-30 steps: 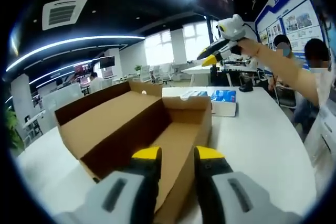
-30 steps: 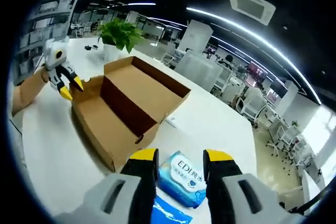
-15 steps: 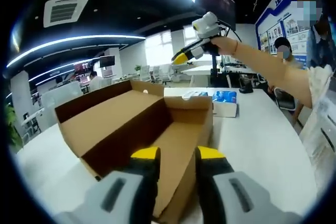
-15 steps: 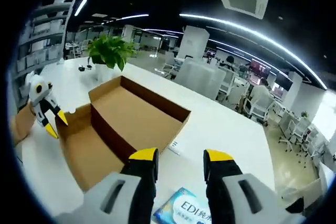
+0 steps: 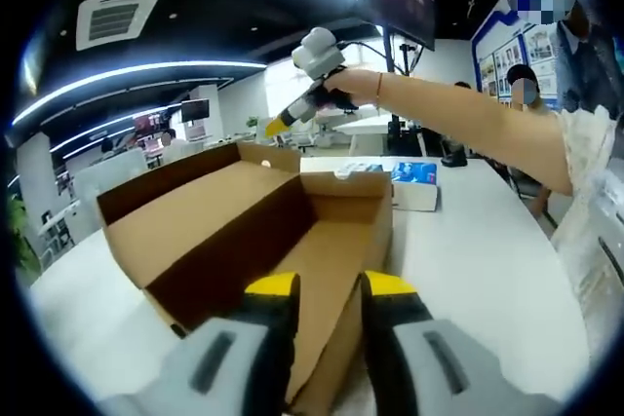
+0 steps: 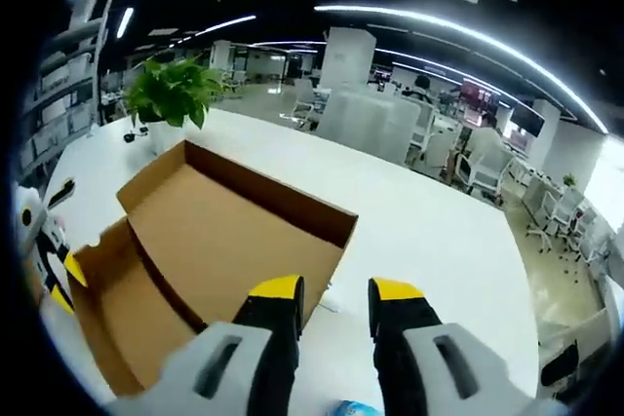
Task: Operate the shoe box by opening the lid, removing the specified soft item, and placing it in the target area until the item is outside and the box remains undamaged.
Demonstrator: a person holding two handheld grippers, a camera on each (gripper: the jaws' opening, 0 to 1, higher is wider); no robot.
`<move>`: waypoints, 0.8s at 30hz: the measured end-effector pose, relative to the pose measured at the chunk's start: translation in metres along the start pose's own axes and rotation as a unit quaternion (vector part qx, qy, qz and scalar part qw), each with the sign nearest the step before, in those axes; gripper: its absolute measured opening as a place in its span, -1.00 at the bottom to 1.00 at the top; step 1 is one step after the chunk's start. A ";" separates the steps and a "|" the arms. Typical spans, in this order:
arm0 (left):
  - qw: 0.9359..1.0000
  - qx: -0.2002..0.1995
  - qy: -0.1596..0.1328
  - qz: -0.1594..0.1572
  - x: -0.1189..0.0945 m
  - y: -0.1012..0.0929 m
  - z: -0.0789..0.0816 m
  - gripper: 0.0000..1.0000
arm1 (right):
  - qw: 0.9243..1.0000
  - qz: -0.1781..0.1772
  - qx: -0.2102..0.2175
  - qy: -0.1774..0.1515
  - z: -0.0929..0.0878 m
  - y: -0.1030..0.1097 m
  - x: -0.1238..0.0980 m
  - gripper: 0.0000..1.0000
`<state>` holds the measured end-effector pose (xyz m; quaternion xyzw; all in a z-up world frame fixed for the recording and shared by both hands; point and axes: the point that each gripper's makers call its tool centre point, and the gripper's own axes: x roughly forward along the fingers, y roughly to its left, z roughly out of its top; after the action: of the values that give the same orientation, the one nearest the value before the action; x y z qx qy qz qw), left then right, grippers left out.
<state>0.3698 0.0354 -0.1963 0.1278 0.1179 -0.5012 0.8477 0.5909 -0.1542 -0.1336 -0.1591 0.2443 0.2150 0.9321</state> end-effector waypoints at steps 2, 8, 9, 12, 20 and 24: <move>1.000 0.000 0.001 0.000 0.000 0.000 0.000 -0.49 | 1.000 -0.006 0.006 0.010 0.001 -0.004 0.008 -0.47; 1.000 0.000 0.002 -0.004 0.001 -0.001 0.000 -0.51 | 0.999 -0.019 0.011 0.049 -0.007 -0.009 0.021 -0.55; 1.000 0.000 0.002 -0.004 0.001 -0.001 0.000 -0.51 | 0.998 -0.021 0.012 0.053 -0.005 -0.015 0.025 -0.59; 1.000 0.001 0.002 -0.004 0.001 -0.001 0.000 -0.51 | 0.998 -0.013 0.025 0.057 -0.008 -0.014 0.026 -0.66; 1.000 0.000 0.002 -0.006 0.002 -0.001 0.000 -0.52 | 0.997 -0.014 0.023 0.067 -0.008 -0.010 0.029 -0.69; 1.000 -0.001 0.002 -0.007 0.002 -0.001 0.000 -0.52 | 0.996 -0.010 0.032 0.077 -0.011 -0.008 0.031 -0.83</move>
<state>0.3701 0.0336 -0.1971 0.1278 0.1212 -0.5064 0.8441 0.6150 -0.1556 -0.1572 -0.1475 0.3208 0.1844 0.9172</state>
